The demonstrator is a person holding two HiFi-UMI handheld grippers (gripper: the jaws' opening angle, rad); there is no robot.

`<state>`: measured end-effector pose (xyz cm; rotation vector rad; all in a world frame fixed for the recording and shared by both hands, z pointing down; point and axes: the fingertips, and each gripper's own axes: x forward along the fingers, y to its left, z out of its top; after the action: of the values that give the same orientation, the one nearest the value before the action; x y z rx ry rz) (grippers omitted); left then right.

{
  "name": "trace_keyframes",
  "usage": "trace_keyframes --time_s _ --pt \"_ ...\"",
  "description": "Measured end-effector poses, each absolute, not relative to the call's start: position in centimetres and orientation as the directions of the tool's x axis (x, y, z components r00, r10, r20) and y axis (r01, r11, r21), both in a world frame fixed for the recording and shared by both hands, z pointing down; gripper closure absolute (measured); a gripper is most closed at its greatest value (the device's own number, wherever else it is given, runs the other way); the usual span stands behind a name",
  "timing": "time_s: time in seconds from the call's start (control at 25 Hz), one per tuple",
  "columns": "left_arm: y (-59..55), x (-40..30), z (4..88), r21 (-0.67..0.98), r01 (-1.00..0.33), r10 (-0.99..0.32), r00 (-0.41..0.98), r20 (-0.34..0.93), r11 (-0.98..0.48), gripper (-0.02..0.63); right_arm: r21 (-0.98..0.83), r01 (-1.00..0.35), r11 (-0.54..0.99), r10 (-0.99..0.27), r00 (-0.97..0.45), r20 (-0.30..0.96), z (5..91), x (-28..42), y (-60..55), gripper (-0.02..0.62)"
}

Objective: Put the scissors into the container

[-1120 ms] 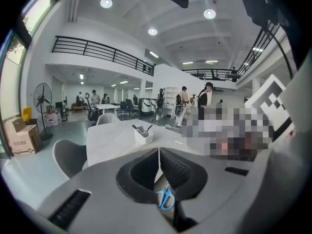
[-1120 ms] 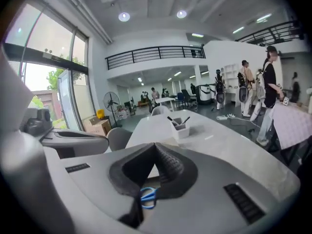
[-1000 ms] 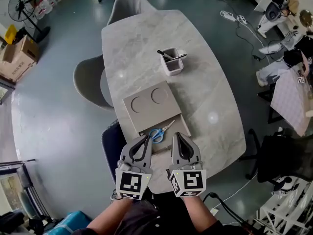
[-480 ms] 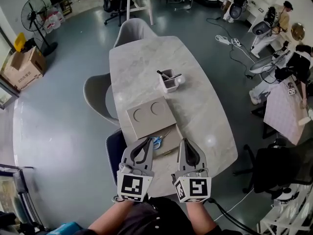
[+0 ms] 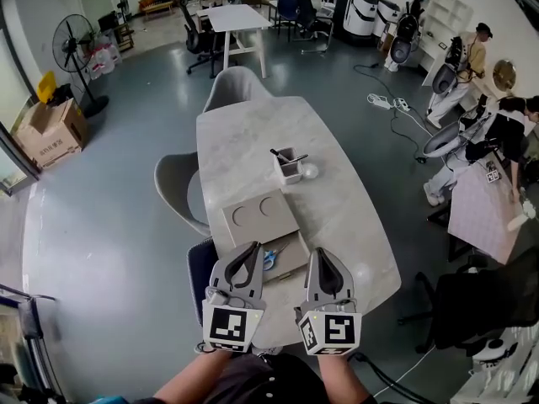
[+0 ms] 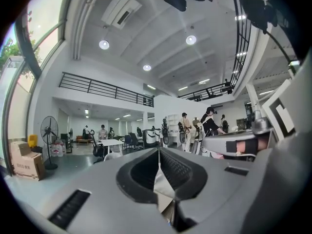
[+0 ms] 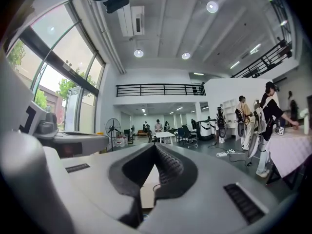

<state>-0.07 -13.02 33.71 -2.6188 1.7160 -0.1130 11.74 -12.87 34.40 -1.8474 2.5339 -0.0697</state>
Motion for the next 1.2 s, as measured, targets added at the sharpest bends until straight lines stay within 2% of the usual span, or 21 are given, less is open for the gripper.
trace_keyframes --time_s 0.32,1.2 --pt "-10.7 0.2 32.1 -0.07 -0.923 -0.926 0.377 0.02 -0.378 0.584 -0.021 -0.944 0.328 -0.945 -0.328 -0.004 32.8 12.4 -11.2 0.598" --pt "-9.2 0.4 32.5 -0.083 -0.934 -0.937 0.347 0.026 -0.348 0.584 -0.021 -0.926 0.376 -0.926 -0.376 0.013 33.6 13.8 -9.7 0.598"
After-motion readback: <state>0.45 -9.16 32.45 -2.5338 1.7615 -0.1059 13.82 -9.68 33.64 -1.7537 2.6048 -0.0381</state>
